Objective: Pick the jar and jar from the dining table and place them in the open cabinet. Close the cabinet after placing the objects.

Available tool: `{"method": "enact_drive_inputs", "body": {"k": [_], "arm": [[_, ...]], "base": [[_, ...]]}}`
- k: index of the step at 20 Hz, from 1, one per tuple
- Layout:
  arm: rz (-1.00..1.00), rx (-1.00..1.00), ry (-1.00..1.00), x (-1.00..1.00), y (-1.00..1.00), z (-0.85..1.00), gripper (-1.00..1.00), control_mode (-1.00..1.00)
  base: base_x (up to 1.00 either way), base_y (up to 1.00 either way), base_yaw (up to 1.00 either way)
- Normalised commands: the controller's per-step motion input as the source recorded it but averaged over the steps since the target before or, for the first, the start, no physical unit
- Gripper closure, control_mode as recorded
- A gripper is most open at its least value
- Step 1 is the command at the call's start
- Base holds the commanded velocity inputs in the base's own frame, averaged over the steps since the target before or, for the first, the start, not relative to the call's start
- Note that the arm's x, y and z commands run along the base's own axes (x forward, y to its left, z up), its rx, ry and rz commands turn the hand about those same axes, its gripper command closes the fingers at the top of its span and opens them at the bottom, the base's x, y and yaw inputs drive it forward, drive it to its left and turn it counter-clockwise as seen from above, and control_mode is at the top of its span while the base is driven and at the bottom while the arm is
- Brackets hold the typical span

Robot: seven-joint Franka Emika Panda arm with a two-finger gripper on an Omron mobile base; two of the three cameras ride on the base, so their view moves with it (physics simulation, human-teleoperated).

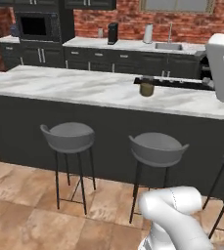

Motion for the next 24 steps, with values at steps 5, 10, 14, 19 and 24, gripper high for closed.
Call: {"method": "enact_drive_inputs", "body": {"k": [5,10,14,19,24], "arm": [[0.00,0.00,0.00,0.00,0.00,0.00,-1.00,1.00],[0.00,0.00,0.00,0.00,0.00,0.00,-1.00,1.00],[0.00,0.00,0.00,0.00,0.00,0.00,-1.00,1.00],[0.00,0.00,0.00,0.00,0.00,0.00,-1.00,1.00],[0.00,0.00,0.00,0.00,0.00,0.00,-1.00,1.00]], "base": [[0.30,0.35,-0.48],[0.43,0.56,-0.45],[0.60,0.75,-0.38],[0.70,0.61,-0.31],[0.91,0.08,-0.11]]}}
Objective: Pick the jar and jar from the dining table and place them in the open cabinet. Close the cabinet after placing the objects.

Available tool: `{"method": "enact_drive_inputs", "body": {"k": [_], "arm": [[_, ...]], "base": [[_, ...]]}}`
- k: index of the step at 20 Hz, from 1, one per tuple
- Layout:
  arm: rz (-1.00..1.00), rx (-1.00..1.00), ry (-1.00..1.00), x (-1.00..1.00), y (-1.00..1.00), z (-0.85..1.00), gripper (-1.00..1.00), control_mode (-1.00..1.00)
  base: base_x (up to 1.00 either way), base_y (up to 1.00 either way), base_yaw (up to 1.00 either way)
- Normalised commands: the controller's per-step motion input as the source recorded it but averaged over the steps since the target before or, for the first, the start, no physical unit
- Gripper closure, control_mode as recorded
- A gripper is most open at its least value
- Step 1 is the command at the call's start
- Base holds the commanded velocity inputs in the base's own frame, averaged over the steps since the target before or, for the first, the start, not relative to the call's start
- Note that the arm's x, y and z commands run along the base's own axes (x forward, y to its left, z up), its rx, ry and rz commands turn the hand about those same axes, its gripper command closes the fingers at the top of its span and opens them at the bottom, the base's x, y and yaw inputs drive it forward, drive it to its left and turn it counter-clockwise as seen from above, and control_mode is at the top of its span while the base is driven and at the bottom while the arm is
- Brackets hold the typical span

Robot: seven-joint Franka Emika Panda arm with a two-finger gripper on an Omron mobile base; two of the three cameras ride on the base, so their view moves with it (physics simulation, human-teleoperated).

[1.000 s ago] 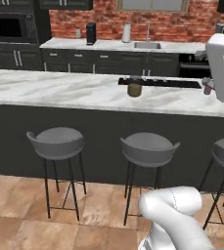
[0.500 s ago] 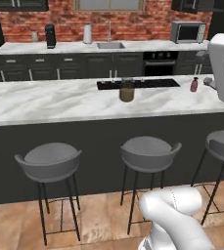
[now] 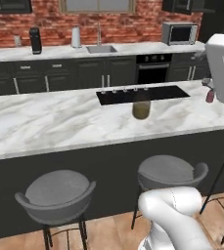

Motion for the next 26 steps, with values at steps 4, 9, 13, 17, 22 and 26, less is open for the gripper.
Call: {"method": "enact_drive_inputs", "body": {"k": [4,9,13,17,22,26], "arm": [[0.00,0.00,0.00,0.00,0.00,0.00,-1.00,1.00],[0.00,0.00,0.00,0.00,0.00,0.00,-1.00,1.00],[0.00,0.00,0.00,0.00,0.00,0.00,-1.00,1.00],[0.00,0.00,0.00,0.00,0.00,0.00,-1.00,1.00],[-0.03,-0.05,0.15,0.00,0.00,0.13,-1.00,-1.00],[-0.12,-0.18,0.48,0.00,0.00,0.27,-1.00,-1.00]], "base": [[0.85,-0.01,-0.03],[0.67,0.00,-0.01],[0.50,0.00,0.00],[0.00,0.00,0.00],[0.01,0.00,0.00],[0.00,0.00,0.00]]}}
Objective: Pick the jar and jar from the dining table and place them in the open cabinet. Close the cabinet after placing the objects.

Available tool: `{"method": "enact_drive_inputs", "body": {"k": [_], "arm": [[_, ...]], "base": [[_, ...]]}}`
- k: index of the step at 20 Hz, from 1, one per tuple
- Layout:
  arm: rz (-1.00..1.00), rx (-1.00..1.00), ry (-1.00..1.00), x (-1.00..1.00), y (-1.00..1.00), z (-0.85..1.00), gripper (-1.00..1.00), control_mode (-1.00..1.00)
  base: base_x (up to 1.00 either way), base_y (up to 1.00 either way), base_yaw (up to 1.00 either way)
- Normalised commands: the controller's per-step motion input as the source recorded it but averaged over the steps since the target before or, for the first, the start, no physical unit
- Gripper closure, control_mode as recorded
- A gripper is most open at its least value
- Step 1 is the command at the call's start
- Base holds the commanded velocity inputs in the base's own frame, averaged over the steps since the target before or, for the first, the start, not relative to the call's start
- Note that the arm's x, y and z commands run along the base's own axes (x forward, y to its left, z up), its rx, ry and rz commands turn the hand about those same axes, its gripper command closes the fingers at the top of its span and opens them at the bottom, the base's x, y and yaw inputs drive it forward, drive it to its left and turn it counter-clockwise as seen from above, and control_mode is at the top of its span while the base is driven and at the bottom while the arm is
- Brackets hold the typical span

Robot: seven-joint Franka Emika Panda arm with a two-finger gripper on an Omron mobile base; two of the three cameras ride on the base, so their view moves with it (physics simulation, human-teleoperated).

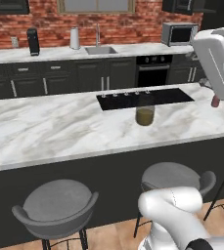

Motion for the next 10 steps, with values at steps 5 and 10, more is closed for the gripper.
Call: {"method": "enact_drive_inputs", "body": {"k": [5,10], "arm": [[-0.16,-0.18,0.54,0.00,-0.16,0.11,-1.00,-1.00],[-0.13,-0.11,0.44,0.00,-0.39,-0.04,-1.00,-1.00]], "base": [[0.00,0.00,0.00],[0.00,0.00,0.00]]}}
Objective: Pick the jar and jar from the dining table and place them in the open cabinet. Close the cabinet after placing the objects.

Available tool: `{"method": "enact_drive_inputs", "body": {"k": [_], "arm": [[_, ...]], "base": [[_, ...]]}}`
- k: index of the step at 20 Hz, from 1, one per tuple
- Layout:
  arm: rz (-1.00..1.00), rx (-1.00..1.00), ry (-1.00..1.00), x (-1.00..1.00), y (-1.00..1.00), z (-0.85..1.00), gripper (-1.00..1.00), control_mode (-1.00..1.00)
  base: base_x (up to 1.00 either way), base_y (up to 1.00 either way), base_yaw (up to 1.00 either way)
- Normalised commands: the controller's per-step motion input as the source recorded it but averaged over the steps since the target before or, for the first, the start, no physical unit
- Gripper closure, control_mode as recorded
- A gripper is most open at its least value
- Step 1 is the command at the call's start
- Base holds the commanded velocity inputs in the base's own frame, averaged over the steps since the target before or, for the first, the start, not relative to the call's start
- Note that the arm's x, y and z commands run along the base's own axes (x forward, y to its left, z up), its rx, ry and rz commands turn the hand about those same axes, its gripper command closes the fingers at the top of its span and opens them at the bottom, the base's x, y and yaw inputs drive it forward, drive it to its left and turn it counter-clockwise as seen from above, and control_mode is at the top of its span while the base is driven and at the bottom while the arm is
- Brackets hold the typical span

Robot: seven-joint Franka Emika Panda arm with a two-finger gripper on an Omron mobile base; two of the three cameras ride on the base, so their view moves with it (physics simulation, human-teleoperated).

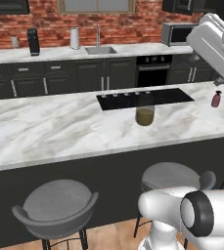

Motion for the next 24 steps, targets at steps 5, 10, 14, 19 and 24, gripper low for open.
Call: {"method": "enact_drive_inputs", "body": {"k": [5,10,14,19,24], "arm": [[-0.09,-0.01,0.20,-0.09,-0.24,-0.40,-1.00,-1.00],[-0.02,-0.01,0.09,-0.03,-0.01,-0.46,-1.00,-1.00],[0.00,0.00,0.01,0.01,0.00,-0.29,-1.00,-1.00],[-0.05,0.00,0.00,0.17,0.00,-0.16,-1.00,-1.00],[-0.06,-0.01,-0.02,0.54,0.00,-0.31,-1.00,-1.00]], "base": [[0.00,0.00,0.00],[0.00,0.00,0.00],[0.00,0.00,0.00],[0.00,0.00,0.00],[0.00,0.00,0.00]]}}
